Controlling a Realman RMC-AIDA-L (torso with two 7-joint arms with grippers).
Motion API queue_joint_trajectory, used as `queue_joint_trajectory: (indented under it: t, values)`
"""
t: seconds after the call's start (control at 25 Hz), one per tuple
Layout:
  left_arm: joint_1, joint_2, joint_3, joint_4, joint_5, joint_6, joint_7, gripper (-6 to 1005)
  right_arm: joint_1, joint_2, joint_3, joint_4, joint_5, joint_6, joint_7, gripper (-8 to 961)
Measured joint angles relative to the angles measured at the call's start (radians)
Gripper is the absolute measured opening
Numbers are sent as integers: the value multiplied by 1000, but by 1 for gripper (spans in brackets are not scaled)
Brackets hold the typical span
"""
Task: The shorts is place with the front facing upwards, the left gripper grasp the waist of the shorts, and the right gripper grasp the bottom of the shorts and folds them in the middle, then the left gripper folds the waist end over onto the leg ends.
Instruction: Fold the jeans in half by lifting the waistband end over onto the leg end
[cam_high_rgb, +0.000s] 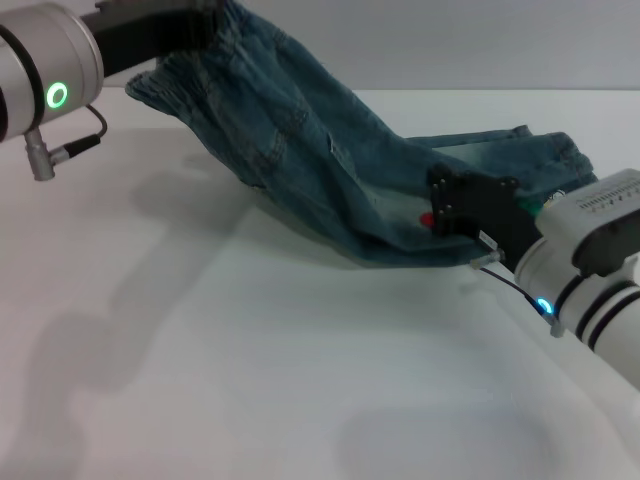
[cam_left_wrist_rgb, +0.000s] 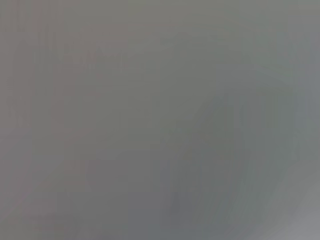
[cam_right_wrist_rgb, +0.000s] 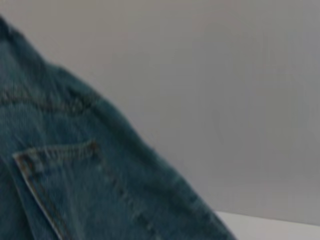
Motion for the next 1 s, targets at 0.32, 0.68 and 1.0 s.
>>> queue_joint_trajectory:
  t: [0.32,0.68,1.0]
  values:
    - [-5,-1,6,-51,-1,-25,-1,81,57,3,-13,-1,0,46,15,0]
    - [-7,-2,21,-63,-7,-28,2,81,122,3,-60,-4,0,100,83,-1]
    - [-17,-2,33,-98,-10,-27,3,80,183,2,-173,4,-1,121,203,0]
